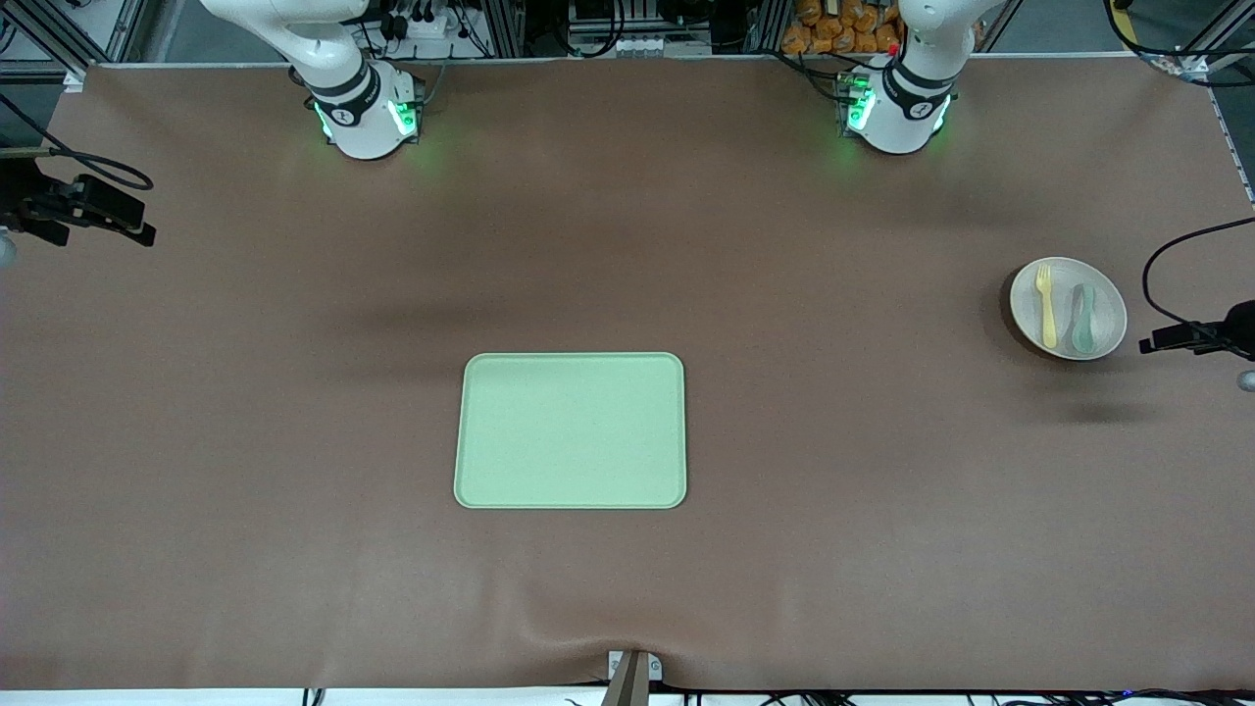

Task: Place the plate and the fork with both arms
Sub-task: 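Lower the left gripper onto the plate rim and close on it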

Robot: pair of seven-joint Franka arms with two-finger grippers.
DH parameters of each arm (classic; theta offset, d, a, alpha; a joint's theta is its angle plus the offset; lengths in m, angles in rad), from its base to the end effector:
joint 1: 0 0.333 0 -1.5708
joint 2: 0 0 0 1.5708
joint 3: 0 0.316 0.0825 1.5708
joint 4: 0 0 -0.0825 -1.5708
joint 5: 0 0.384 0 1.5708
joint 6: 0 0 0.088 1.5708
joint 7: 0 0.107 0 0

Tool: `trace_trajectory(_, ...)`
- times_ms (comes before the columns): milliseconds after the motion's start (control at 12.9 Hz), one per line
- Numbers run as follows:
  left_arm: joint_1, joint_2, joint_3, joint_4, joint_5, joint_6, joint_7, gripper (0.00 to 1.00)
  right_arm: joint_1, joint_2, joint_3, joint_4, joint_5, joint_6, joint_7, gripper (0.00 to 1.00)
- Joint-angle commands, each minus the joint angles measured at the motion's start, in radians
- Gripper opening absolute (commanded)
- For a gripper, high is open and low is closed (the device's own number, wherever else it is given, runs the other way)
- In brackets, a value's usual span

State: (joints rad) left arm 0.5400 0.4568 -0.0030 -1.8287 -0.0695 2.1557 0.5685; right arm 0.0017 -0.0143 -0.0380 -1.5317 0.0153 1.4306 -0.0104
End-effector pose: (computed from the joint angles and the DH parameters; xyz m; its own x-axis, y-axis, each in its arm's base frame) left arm 0.5436 0.3205 0.2734 0.9967 0.0061 -0.0810 0.0155 -0.9932 0.1156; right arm 0.5351 -0.0178 0.6388 0.9960 -0.0236 -0.0865 -0.0251 -0.9995 -0.0167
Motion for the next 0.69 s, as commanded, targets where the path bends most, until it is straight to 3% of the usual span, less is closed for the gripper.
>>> trace_trajectory(0,0.044,-0.026,-0.011,-0.081,-0.018,0.082,0.068,1.00,0.007,-0.004,-0.003,-0.002,-0.003,0.001,0.015,1.00)
trace_trajectory(154,0.073,-0.015,-0.011,-0.096,-0.018,0.087,0.099,0.96,0.009,-0.004,-0.003,-0.002,-0.003,0.001,0.015,1.00)
trace_trajectory(386,0.106,0.011,-0.011,-0.100,-0.018,0.098,0.162,0.78,0.009,-0.004,-0.003,-0.002,-0.003,0.002,0.015,1.00)
trace_trajectory(618,0.123,0.029,-0.012,-0.118,-0.018,0.101,0.168,0.77,0.011,-0.003,-0.003,-0.002,-0.003,0.004,0.015,1.00)
